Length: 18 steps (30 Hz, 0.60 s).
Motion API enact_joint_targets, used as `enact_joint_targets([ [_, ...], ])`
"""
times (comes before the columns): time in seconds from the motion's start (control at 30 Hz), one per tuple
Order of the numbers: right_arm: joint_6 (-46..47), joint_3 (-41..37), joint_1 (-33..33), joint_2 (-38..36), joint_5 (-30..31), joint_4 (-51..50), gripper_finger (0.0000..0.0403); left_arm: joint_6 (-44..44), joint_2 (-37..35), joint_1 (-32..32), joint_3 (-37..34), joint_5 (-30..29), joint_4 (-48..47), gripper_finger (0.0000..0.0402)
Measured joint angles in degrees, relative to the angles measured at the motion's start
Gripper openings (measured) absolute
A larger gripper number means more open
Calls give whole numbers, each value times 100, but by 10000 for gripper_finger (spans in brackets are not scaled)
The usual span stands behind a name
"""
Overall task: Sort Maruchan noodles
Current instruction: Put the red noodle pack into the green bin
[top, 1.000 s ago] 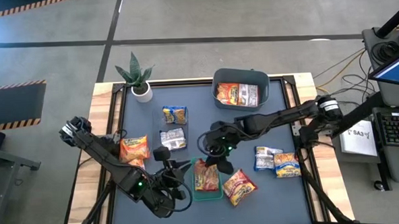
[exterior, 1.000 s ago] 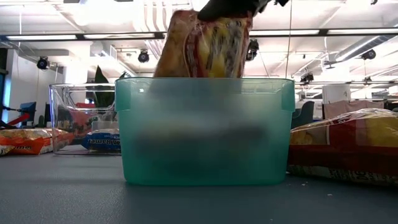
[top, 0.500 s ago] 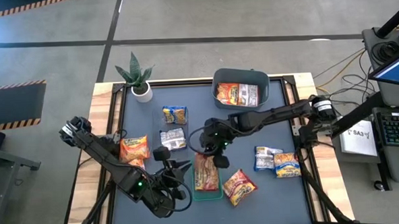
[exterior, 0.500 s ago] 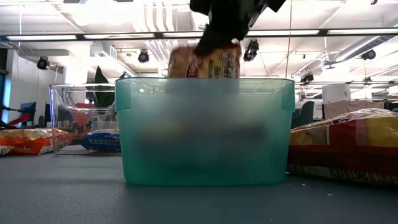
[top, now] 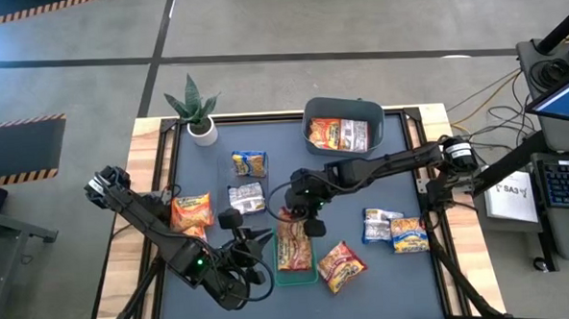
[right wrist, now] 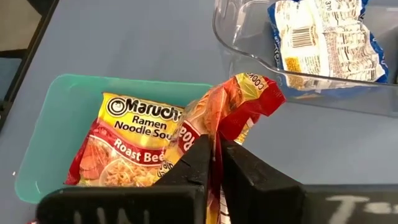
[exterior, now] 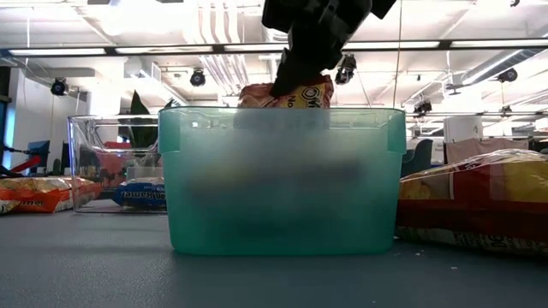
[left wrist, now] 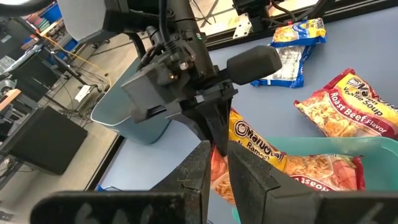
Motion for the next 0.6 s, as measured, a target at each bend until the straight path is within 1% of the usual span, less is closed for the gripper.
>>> enact_joint_targets([
  [0.1,32,0,1,0,-2,23,52,-17,0,0,-1,0,-1,38],
  [0.4,54,0,-33,-100,98,57,148,-108,2,0,-1,0,0,38],
  [0.6,101,0,-109,-271,114,18,186,-116,2,0,-3,2,-2,38],
])
